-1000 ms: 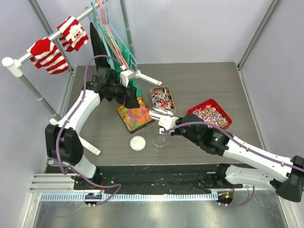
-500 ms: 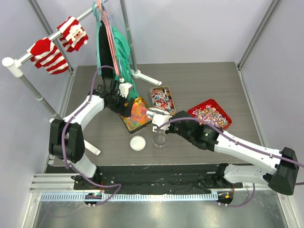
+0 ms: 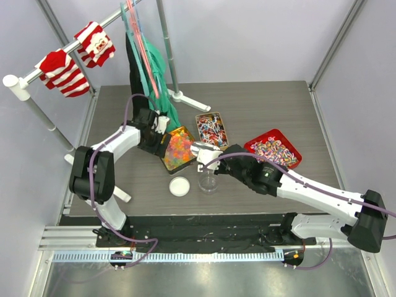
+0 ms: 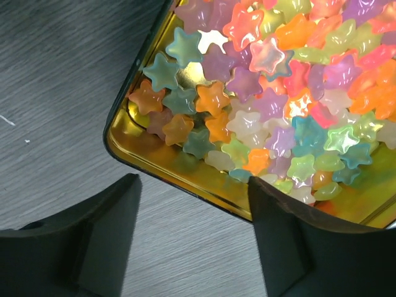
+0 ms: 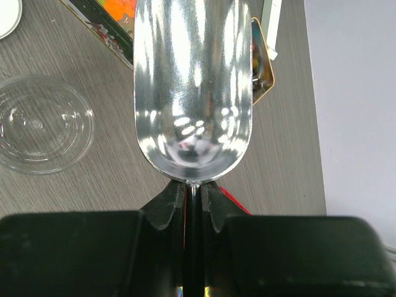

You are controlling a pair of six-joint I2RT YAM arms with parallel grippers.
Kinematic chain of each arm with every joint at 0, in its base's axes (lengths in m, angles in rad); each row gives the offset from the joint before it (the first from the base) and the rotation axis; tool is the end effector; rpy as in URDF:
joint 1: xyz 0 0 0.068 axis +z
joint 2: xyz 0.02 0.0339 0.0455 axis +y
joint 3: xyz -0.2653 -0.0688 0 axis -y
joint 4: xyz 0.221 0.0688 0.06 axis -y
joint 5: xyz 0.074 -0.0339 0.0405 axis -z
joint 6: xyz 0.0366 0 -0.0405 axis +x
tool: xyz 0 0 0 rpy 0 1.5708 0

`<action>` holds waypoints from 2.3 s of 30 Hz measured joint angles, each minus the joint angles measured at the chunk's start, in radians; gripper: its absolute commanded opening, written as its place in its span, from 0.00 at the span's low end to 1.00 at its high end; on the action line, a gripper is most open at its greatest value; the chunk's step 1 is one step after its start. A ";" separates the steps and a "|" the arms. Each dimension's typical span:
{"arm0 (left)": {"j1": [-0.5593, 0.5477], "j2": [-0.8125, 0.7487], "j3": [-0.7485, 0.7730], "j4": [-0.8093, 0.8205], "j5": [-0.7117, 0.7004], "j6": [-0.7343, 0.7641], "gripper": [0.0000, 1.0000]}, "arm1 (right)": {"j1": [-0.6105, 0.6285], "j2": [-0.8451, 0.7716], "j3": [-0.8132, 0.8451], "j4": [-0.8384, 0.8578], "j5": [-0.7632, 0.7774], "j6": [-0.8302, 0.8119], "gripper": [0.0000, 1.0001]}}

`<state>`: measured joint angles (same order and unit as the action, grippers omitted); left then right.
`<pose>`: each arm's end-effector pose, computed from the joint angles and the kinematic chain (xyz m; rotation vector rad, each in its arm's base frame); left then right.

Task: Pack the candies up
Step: Adjust the storage box at the center of the board, then scoop the fake candies from the storage box, then adjust the storage box at the center of the board.

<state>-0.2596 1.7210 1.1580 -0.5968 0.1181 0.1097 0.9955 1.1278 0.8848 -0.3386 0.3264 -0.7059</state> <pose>0.3108 -0.0870 0.2074 0.5350 2.6809 -0.2038 0.1328 0.1833 0.2986 -1.4661 1.5359 -0.1800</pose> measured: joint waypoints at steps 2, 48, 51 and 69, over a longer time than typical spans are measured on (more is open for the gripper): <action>0.000 0.001 0.000 0.007 -0.006 -0.002 0.58 | 0.000 0.010 0.000 0.000 -0.001 0.000 0.01; -0.002 0.101 0.014 0.102 -0.169 0.017 0.00 | -0.002 0.555 0.382 0.017 0.029 -0.159 0.01; -0.002 0.101 0.014 0.103 -0.169 0.026 0.00 | 0.002 0.584 0.422 -0.016 0.030 -0.168 0.01; -0.002 0.037 0.013 0.098 -0.214 0.037 0.00 | 0.058 0.864 0.681 -0.248 0.181 -0.313 0.01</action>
<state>-0.2615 1.7580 1.1706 -0.4988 -0.0956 0.1463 1.0538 1.9923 1.5658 -0.5869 0.5072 -1.0191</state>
